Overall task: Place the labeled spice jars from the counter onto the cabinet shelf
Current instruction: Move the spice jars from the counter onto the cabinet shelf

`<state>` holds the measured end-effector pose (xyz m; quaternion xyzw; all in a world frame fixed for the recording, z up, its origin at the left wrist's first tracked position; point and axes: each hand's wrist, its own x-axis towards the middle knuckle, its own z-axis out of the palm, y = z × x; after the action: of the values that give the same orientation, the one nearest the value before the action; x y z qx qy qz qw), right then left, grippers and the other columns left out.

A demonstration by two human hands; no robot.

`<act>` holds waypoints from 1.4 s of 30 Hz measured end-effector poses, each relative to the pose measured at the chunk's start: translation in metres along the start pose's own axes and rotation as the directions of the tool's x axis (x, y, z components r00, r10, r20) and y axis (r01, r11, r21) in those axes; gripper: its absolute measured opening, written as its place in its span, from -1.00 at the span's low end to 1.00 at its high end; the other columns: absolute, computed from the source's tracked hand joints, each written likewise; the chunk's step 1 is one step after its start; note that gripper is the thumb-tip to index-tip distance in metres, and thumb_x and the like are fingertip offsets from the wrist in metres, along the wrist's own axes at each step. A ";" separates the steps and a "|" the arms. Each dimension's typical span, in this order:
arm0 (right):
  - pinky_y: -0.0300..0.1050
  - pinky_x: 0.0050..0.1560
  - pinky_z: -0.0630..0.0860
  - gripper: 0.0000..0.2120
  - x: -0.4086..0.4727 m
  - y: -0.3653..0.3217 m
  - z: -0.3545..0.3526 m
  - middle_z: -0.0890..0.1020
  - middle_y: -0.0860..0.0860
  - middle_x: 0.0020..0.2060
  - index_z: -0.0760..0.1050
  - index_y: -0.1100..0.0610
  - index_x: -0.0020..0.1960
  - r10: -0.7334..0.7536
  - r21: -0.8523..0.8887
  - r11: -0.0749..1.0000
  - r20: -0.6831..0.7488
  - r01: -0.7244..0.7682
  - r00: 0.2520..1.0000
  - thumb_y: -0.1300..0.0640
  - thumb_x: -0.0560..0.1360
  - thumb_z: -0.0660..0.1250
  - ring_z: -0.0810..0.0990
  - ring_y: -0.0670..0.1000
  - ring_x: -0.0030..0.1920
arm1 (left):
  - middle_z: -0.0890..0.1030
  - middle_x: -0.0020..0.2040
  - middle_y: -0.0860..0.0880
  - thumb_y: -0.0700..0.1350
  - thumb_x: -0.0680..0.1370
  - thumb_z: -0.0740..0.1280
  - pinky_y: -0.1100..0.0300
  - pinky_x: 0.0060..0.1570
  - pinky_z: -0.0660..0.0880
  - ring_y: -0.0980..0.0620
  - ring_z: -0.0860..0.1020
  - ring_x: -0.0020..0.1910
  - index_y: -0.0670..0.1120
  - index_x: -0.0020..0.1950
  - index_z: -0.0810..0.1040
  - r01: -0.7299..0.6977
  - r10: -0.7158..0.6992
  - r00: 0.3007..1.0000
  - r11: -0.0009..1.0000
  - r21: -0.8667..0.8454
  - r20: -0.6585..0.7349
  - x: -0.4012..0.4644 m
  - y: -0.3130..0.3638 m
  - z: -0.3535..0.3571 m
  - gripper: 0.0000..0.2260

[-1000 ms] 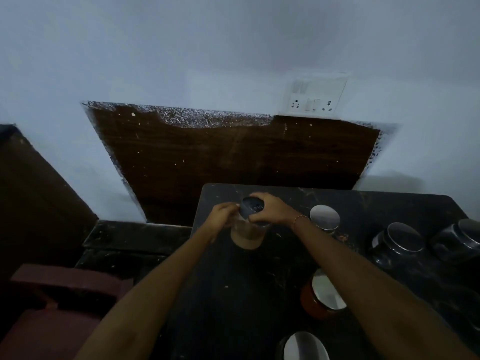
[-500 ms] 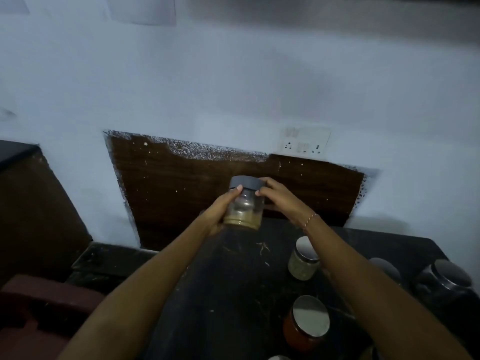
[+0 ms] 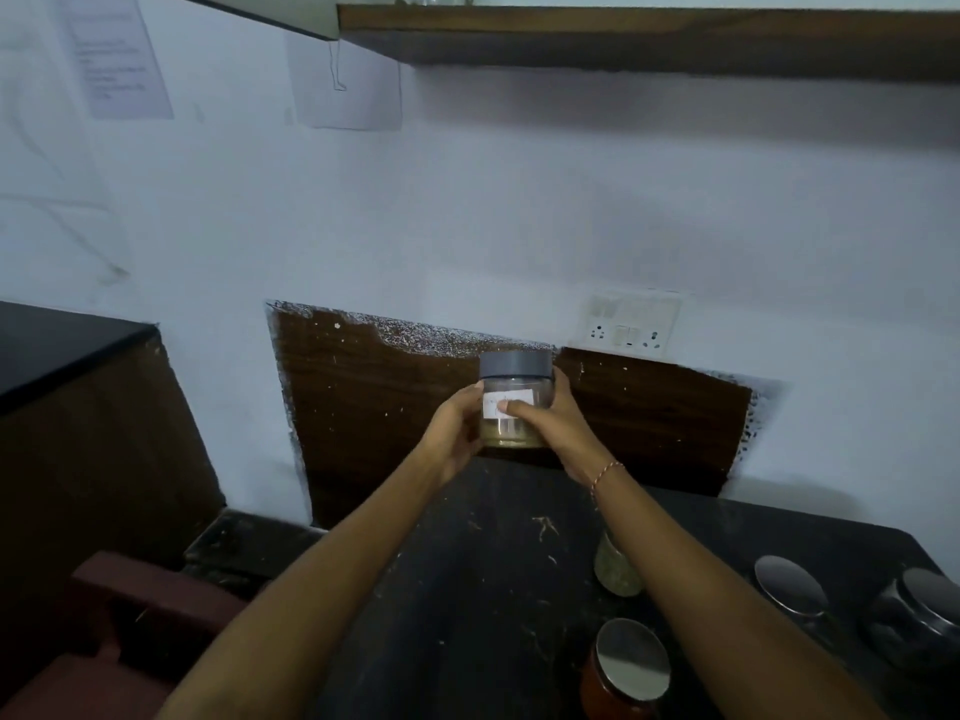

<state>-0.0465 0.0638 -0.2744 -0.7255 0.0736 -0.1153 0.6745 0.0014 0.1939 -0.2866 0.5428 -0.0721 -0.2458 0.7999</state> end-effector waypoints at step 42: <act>-0.02 0.06 0.53 -0.77 0.092 -0.386 -0.024 0.64 0.22 -0.06 0.58 0.31 0.01 -0.704 -0.404 0.702 -0.271 0.586 0.656 0.15 0.49 0.33 0.59 0.15 -0.04 | 0.60 -0.14 -0.14 -0.32 0.48 0.29 0.18 -0.15 0.43 -0.01 0.57 -0.15 -0.18 -0.20 0.55 -0.671 0.717 0.696 0.662 0.334 -0.021 0.007 0.387 0.145 -0.90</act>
<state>0.0166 0.0471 0.1177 -0.7504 -0.0379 -0.4859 0.4466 0.0743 0.1819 0.1204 0.6057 -0.2499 0.1343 0.7434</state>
